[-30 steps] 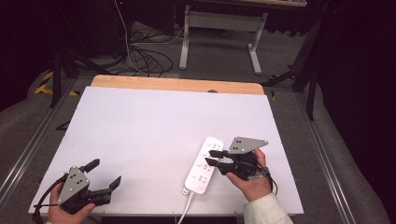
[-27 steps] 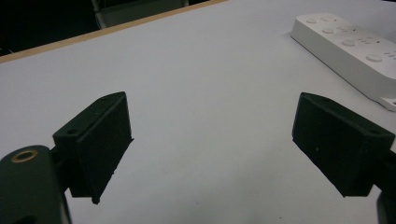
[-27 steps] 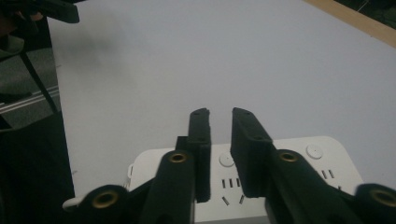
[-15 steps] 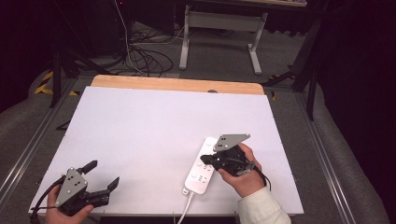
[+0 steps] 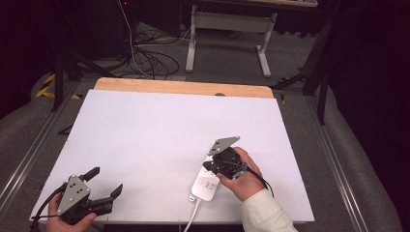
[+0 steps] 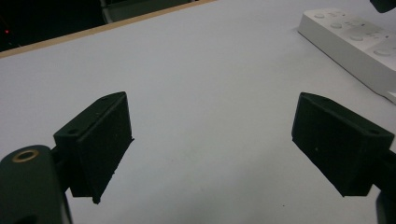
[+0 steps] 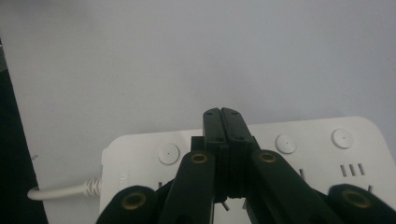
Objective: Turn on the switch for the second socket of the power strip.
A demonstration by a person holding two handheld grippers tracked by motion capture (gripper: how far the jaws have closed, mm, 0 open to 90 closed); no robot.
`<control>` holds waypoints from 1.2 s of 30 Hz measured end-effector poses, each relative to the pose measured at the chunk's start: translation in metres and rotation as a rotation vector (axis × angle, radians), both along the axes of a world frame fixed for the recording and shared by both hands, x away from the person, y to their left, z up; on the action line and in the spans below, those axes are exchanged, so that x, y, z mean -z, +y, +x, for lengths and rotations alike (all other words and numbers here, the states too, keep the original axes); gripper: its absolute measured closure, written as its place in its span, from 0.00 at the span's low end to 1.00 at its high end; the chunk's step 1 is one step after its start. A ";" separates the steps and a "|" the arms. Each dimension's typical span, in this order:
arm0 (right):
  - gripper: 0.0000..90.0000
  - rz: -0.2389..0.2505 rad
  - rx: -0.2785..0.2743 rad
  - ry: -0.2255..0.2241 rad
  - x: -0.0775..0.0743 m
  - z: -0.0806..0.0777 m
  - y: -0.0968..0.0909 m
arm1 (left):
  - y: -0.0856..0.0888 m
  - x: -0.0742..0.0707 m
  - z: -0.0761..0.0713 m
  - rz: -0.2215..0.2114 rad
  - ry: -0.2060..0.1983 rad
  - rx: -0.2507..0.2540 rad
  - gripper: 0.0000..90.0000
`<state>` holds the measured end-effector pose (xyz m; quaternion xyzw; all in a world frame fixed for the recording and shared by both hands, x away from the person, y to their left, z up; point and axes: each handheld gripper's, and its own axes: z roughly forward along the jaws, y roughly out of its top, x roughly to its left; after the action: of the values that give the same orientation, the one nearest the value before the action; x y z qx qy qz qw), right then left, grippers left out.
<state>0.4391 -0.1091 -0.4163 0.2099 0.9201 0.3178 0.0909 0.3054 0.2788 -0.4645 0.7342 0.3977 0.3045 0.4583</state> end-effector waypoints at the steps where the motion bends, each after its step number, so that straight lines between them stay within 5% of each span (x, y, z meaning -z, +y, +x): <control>1: 1.00 -0.004 0.005 0.006 0.002 0.001 0.001 | 0.000 0.000 0.000 -0.005 0.001 0.000 0.14; 17: 1.00 -0.009 0.102 0.111 0.021 0.012 0.003 | -0.001 0.001 0.001 0.014 0.019 -0.001 0.14; 36: 1.00 0.012 0.126 0.097 0.027 0.010 0.003 | -0.001 0.002 0.002 0.017 0.025 -0.001 0.14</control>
<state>0.4487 -0.1066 -0.4437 0.2830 0.9066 0.3062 0.0648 0.3073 0.2776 -0.4663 0.7418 0.4008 0.2990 0.4469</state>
